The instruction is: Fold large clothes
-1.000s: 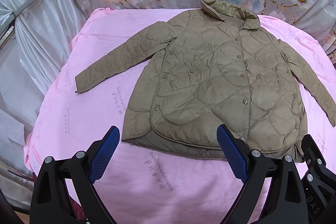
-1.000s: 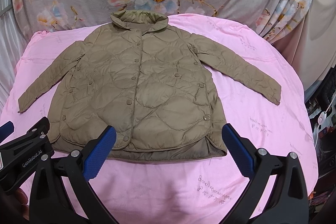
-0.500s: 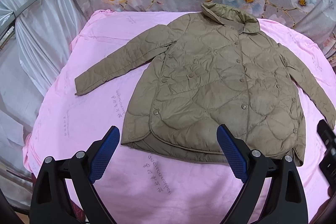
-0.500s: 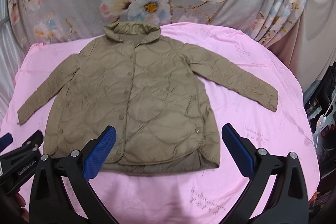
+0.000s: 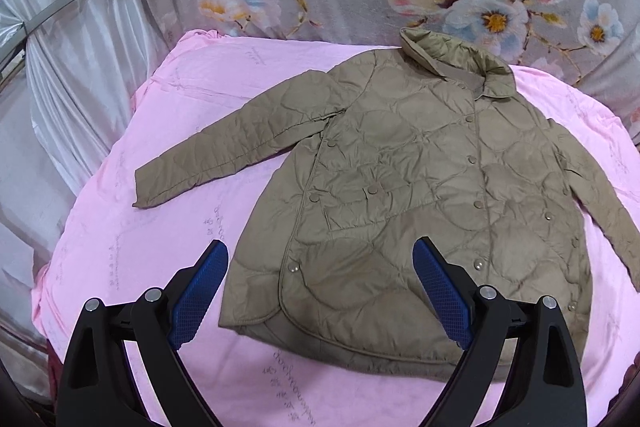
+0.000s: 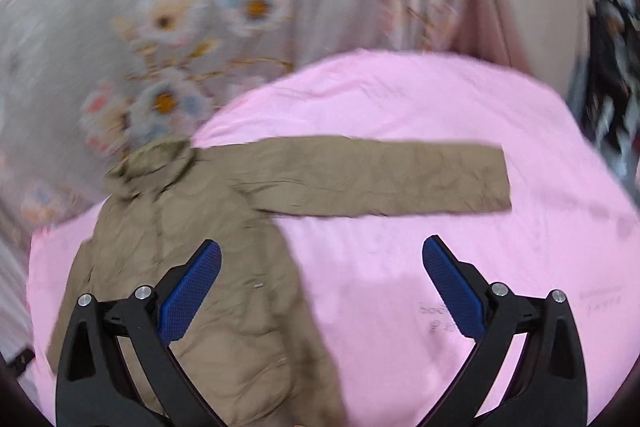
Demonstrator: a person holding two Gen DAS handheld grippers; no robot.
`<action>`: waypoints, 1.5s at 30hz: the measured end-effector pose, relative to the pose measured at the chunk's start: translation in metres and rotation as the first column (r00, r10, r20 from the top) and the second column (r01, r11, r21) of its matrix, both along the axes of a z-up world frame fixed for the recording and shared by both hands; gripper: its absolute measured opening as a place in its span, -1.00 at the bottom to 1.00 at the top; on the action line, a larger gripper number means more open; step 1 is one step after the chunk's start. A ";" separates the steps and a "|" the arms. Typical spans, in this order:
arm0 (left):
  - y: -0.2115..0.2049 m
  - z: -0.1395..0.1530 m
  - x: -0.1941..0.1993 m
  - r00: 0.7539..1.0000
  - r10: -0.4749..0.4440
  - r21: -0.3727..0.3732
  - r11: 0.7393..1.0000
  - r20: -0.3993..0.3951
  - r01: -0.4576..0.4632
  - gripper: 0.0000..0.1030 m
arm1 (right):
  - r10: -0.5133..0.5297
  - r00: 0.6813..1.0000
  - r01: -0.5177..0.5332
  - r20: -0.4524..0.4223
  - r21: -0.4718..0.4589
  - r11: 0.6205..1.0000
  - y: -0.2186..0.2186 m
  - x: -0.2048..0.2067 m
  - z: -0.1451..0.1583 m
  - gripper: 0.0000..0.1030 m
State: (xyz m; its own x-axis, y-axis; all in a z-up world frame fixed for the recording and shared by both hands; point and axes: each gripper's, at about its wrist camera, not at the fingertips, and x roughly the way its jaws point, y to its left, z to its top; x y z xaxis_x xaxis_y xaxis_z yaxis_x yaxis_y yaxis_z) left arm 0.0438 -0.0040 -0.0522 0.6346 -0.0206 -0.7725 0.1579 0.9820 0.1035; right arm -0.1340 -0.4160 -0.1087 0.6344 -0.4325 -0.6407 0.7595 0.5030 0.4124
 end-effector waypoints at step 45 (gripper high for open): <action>0.071 -0.069 0.100 0.983 0.158 -0.077 0.983 -0.096 -0.166 0.77 | 0.775 0.604 -0.794 -0.188 -0.224 0.565 0.268 0.293 -0.019 -0.55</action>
